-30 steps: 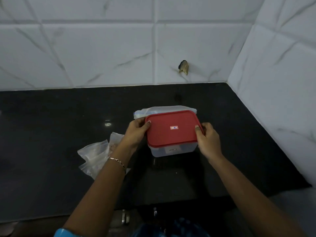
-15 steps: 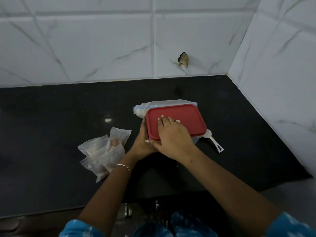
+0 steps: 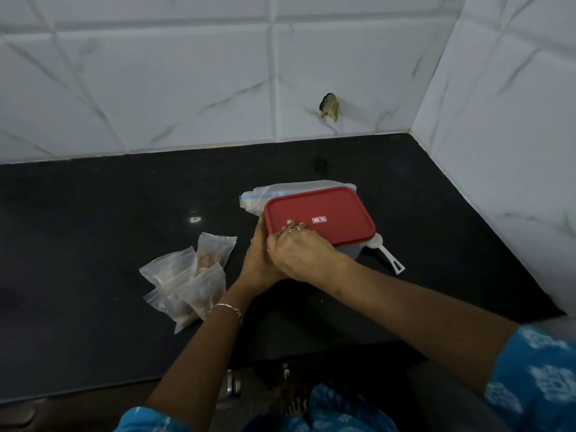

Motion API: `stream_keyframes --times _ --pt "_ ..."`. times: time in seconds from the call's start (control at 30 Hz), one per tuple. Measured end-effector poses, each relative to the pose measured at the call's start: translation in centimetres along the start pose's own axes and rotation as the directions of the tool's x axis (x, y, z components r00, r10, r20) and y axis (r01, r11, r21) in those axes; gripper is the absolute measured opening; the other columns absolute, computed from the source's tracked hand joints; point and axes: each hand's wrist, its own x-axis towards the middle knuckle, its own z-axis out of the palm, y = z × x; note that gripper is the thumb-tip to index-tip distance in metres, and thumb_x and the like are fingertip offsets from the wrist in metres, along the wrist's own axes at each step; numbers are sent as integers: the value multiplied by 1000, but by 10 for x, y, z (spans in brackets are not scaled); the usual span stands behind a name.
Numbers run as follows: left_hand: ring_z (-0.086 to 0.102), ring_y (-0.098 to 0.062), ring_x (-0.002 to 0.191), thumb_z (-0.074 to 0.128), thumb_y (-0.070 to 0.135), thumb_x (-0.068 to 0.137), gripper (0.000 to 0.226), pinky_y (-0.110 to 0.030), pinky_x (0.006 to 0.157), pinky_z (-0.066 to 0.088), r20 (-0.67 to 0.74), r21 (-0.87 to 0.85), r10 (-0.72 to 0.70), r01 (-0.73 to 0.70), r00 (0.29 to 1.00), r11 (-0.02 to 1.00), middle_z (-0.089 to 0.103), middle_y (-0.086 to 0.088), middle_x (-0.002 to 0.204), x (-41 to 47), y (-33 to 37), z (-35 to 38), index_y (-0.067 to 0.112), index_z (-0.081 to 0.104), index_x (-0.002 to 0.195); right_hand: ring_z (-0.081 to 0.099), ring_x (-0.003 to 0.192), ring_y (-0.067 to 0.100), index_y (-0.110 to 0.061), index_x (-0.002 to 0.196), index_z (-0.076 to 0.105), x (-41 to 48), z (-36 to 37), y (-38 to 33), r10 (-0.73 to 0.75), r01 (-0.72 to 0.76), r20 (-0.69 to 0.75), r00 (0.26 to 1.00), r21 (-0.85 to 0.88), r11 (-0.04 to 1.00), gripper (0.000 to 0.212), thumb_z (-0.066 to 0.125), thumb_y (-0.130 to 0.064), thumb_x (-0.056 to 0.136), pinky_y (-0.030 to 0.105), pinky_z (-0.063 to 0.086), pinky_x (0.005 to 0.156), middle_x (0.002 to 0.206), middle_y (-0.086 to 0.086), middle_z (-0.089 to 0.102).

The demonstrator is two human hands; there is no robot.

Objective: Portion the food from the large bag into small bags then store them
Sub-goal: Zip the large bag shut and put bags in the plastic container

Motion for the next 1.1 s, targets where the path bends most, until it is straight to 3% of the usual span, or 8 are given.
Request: stream_keyframes --times 0.23,0.37,0.53,0.63,0.77,0.9,1.0,1.1 --pt "41 26 114 95 26 51 122 1 85 38 4 -30 -18 19 1000 999 39 33 129 -1 0 1 55 10 133 64 102 25 -5 123 47 -9 -20 20 121 -101 -38 992 336 937 26 42 -19 101 36 49 83 117 11 63" --pt "41 -3 134 95 50 42 131 -33 107 43 11 -42 -26 27 1000 999 36 12 149 -3 4 6 43 15 145 65 93 28 -5 118 50 -20 -16 28 237 -180 -74 969 449 875 24 40 -16 100 34 40 67 106 12 65" --pt "43 -9 134 97 42 44 125 -45 107 44 30 -52 21 -20 999 998 37 9 147 0 9 13 37 22 145 56 67 19 -9 116 52 -41 -25 58 495 -338 -75 866 641 689 23 36 -20 103 29 35 56 86 6 61" --pt "43 -4 132 97 38 45 124 -38 106 44 36 -83 49 -46 998 995 38 15 145 0 12 17 37 23 145 56 59 17 -10 106 49 -65 -34 93 708 -462 -134 694 671 580 23 35 -29 104 25 38 49 75 3 58" --pt "44 12 123 96 32 50 118 -12 92 45 31 -112 61 -57 998 992 37 38 132 -2 17 29 47 20 140 56 78 29 -2 99 57 -119 0 140 970 -471 -126 206 857 212 29 35 -19 103 33 33 66 85 16 61" --pt "46 4 125 97 31 48 122 -25 99 47 45 -126 90 -83 995 988 40 26 138 2 27 46 36 23 144 53 73 11 -16 87 58 -179 72 151 895 -30 414 -166 905 -424 32 32 -26 103 30 46 73 79 -2 57" --pt "48 0 125 97 27 49 120 -33 101 48 61 -144 117 -107 991 984 42 22 139 3 33 60 35 25 144 62 79 12 -15 106 66 -221 128 135 666 276 723 -183 688 -671 34 36 -31 102 23 52 64 85 -4 67" --pt "49 2 123 97 27 49 116 -32 98 49 83 -160 139 -124 987 979 45 30 132 5 38 71 41 27 140 61 78 10 -20 101 63 -241 159 110 522 440 844 -120 517 -734 28 35 -24 104 19 53 51 81 -6 70"
